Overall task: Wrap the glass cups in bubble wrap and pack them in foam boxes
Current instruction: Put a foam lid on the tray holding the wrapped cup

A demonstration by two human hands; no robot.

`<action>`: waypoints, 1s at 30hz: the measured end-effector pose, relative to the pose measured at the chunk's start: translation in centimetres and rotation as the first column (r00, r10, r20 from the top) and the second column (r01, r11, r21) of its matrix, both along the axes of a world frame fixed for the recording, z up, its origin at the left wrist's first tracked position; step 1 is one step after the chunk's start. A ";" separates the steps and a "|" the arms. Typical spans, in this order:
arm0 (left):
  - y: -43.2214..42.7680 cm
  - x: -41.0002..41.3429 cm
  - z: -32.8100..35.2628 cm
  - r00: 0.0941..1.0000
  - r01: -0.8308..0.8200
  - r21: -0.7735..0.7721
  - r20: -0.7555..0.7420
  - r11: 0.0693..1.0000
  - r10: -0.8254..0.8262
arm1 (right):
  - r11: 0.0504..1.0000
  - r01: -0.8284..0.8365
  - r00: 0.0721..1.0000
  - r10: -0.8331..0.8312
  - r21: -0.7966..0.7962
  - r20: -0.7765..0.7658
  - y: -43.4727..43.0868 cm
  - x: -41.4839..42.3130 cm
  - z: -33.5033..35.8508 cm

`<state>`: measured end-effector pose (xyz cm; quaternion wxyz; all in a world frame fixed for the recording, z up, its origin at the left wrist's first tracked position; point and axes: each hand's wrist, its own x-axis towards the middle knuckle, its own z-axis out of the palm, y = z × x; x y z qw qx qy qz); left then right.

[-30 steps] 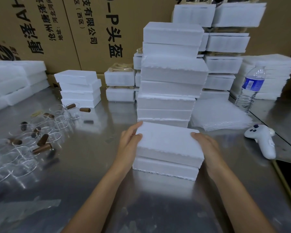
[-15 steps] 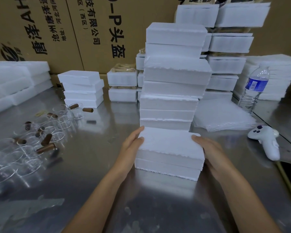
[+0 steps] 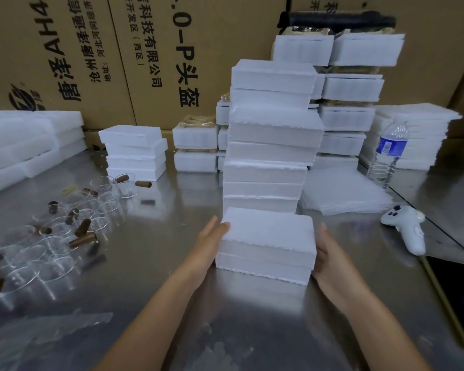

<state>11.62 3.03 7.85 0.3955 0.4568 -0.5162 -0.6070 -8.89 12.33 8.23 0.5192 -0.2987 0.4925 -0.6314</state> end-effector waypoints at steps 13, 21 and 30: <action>5.7 -0.6 9.1 0.914 -0.346 -0.409 -0.351 0.844 0.205 | 0.863 0.138 0.953 -0.250 -0.487 -0.173 2.7 3.4 5.6; 1.9 -3.1 23.6 0.943 -0.294 -0.533 -0.297 0.793 0.150 | 0.791 0.123 0.931 -0.301 -0.599 -0.205 -2.0 1.2 20.2; -7.2 -5.0 26.7 0.993 -0.087 -0.198 -0.102 0.976 0.068 | 0.979 0.083 0.904 -0.153 -0.186 -0.399 -10.3 -2.5 24.6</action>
